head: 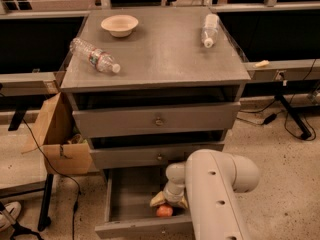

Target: Pick apple from bottom drawer and place on counter

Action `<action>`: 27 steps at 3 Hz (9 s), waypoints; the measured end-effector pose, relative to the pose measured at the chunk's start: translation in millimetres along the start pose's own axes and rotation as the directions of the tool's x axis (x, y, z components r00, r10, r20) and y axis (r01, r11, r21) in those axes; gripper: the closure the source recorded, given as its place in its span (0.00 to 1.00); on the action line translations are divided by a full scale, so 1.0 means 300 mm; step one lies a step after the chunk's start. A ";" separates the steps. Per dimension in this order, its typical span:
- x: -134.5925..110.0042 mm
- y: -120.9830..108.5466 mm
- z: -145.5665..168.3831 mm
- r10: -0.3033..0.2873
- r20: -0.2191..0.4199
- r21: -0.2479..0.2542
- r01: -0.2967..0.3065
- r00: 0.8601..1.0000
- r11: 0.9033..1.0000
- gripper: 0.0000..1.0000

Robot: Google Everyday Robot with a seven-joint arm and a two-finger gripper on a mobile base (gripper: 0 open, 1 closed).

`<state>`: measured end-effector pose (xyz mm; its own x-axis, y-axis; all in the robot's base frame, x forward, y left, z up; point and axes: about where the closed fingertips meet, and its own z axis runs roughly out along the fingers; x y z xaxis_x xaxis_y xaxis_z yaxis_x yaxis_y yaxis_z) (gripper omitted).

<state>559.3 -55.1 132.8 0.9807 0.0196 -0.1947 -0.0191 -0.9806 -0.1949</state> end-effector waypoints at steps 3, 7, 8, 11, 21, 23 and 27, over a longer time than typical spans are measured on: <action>-0.036 0.057 0.012 0.099 0.119 0.007 -0.101 0.988 0.995 0.63; -0.130 0.036 -0.491 -0.086 -0.157 0.184 0.115 0.984 0.976 1.00; -0.208 -0.043 -0.743 -0.141 -0.249 0.082 0.166 0.958 0.983 1.00; -0.232 -0.107 -1.194 -0.135 -0.354 -0.043 0.128 0.926 0.991 1.00; 0.090 -0.273 -2.675 -0.041 -0.844 -0.026 0.037 0.534 0.999 1.00; 0.226 -0.360 -2.593 0.147 -0.889 0.216 0.114 0.433 0.970 1.00; 0.336 -0.254 -2.546 0.189 -0.906 0.144 -0.145 0.378 0.979 0.59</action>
Offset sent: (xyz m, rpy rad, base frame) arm -0.0078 -0.0198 -0.0050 -0.0279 0.1585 -0.0925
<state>808.4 -127.2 862.3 0.5433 -0.3547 0.7609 -0.1892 -0.9348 -0.3006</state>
